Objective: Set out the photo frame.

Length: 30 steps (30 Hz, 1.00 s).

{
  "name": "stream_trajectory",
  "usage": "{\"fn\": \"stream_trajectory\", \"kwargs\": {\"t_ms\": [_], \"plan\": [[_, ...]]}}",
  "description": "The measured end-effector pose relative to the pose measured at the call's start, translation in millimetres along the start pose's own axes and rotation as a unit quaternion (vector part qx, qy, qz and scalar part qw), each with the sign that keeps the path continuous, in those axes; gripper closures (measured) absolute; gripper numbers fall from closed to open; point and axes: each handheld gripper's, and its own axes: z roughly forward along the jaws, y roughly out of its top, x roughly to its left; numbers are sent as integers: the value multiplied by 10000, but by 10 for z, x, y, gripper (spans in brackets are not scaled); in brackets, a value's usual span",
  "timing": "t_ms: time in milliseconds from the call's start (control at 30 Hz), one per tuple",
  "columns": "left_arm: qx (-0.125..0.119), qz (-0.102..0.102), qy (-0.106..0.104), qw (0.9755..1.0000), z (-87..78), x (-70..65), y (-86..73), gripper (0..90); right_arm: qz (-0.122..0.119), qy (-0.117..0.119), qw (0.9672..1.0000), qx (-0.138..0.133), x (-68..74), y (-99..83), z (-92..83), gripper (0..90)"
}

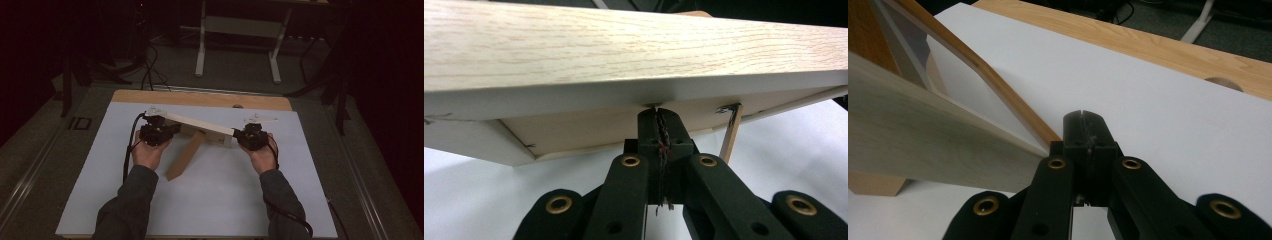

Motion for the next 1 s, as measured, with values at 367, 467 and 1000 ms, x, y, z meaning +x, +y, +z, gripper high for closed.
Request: {"fn": "stream_trajectory", "kwargs": {"t_ms": [367,467,1000], "plan": [[-54,-38,24,10000,18,-55,8,900,1,7,10000,-5,14,-5,-1,899],[-15,27,5,10000,44,-86,16,900,-17,20,10000,4,20,-5,-4,899],[91,124,-83,9998,93,-173,53,900,-116,64,9999,30,34,4,-23,899]]}}
